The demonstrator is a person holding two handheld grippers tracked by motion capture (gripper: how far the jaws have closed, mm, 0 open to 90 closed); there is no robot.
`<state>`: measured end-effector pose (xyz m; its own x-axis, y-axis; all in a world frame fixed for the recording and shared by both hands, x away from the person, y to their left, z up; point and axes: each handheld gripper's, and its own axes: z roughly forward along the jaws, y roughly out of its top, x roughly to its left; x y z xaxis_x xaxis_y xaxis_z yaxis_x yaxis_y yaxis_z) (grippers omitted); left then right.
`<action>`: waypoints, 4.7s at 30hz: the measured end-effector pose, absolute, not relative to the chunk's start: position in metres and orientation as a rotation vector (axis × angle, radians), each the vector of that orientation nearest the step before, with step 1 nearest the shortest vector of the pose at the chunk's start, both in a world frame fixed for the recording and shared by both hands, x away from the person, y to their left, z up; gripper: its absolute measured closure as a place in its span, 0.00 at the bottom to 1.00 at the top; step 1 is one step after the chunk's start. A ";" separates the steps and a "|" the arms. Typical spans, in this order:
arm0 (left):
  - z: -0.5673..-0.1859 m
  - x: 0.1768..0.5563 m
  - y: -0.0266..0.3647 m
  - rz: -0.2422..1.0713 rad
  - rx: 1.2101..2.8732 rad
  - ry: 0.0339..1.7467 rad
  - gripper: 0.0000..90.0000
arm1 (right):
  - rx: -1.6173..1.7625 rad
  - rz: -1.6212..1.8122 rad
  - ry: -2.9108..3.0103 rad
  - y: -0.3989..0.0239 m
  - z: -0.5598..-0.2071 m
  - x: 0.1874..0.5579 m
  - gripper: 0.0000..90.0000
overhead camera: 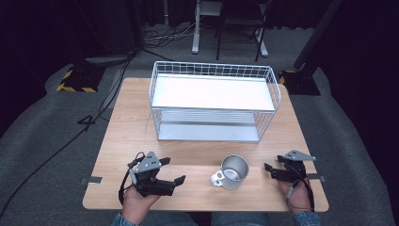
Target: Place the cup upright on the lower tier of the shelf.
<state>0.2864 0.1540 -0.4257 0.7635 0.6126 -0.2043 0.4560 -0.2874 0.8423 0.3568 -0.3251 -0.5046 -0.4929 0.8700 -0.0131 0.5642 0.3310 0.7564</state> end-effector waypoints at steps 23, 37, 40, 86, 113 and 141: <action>-0.432 0.291 0.101 0.112 2.000 0.642 0.17 | 1.286 0.981 2.171 -0.326 -0.505 0.357 0.31; -0.447 0.293 0.072 0.088 2.017 0.607 0.17 | 1.287 0.980 2.170 -0.326 -0.505 0.357 0.31; -0.451 0.295 0.068 0.082 2.025 0.607 0.17 | 1.286 0.980 2.170 -0.326 -0.505 0.357 0.31; -0.461 0.302 0.040 0.072 2.103 0.525 0.79 | 1.294 0.972 2.158 -0.326 -0.505 0.357 0.30; -0.437 0.293 0.046 0.097 2.031 0.496 0.80 | 1.289 0.965 2.153 -0.325 -0.505 0.356 0.30; -0.412 0.328 0.084 0.220 1.921 0.617 0.79 | 1.292 0.961 2.144 -0.325 -0.505 0.356 0.30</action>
<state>0.3275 0.0844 -0.4118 0.8496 0.5124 -0.1250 0.3185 -0.3095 0.8960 0.3561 -0.3253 -0.5046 -0.4559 0.8896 -0.0273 0.5714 0.3160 0.7574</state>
